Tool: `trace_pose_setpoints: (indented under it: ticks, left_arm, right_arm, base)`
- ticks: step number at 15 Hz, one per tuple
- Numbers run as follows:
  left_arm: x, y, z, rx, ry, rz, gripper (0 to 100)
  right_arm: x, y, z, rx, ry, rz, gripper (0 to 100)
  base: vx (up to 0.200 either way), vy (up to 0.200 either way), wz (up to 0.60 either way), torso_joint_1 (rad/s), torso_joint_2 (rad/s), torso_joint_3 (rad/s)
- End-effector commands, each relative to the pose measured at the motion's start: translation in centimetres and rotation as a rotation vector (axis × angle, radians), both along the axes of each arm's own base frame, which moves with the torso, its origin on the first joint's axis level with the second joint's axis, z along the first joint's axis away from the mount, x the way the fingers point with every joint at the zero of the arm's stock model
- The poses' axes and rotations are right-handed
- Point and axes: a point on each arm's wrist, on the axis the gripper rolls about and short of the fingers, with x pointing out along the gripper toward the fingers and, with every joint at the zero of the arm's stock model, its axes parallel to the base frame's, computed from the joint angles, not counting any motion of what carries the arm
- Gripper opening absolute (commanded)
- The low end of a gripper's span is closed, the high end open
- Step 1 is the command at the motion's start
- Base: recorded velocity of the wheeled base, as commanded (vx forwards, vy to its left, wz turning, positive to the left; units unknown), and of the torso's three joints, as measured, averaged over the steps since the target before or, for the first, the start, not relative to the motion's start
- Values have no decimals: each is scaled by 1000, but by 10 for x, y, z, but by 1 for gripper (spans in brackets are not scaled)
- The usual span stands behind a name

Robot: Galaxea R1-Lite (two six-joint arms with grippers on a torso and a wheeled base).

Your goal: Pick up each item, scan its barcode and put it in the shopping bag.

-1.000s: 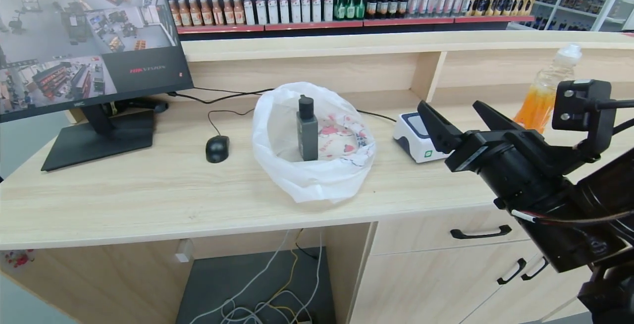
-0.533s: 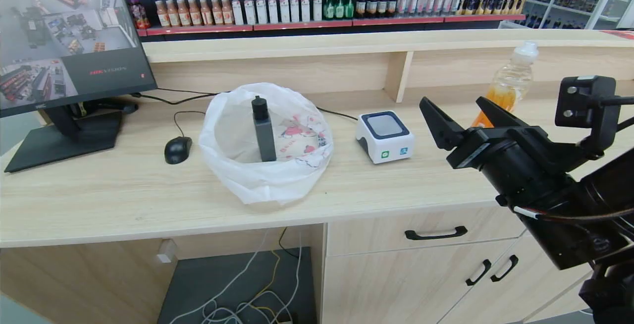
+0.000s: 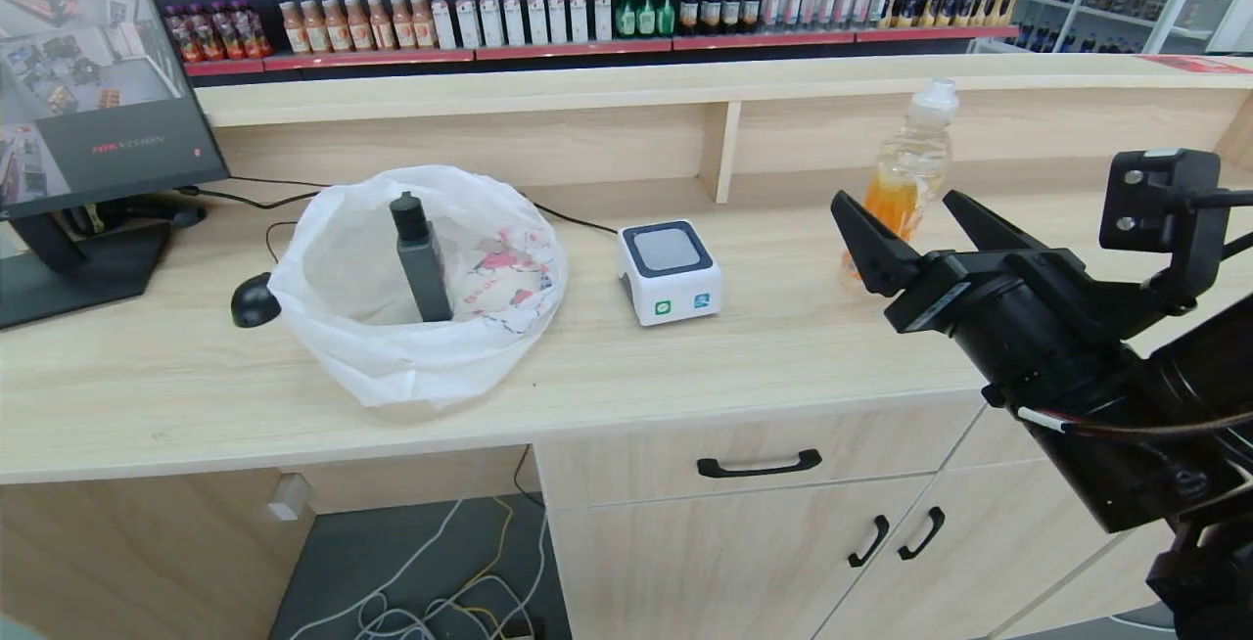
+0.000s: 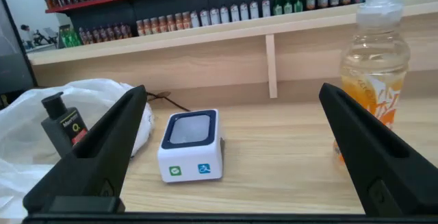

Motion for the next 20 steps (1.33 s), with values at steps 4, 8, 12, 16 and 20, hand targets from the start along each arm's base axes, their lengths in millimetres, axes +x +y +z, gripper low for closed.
trace_pose_setpoints:
  ticks: [4, 8, 12, 16, 20]
  left_arm:
    - [0, 0, 0, 0, 0, 1, 100]
    - [0, 0, 0, -2, 0, 1, 100]
    - [0, 0, 0, 0, -2, 1, 100]
    - [0, 0, 0, 3, -2, 1, 100]
    - [0, 0, 0, 3, -2, 1, 100]
  right_arm:
    - [0, -1, -2, -5, 7, -4, 100]
    - [-1, -2, -3, -9, 11, -4, 100]
    - [-9, -8, -4, -11, 15, -11, 100]
    - [-11, -9, -7, -30, 25, -15, 100]
    - [-19, -14, -5, -67, 18, -19, 100]
  base:
    - [0, -200, 0, 2, 2, 0]
    - [0, -200, 0, 2, 1, 4]
    - [0, -100, 0, 0, 2, 1]
    - [0, 0, 0, 0, 0, 0]
    - [0, 0, 0, 0, 0, 0]
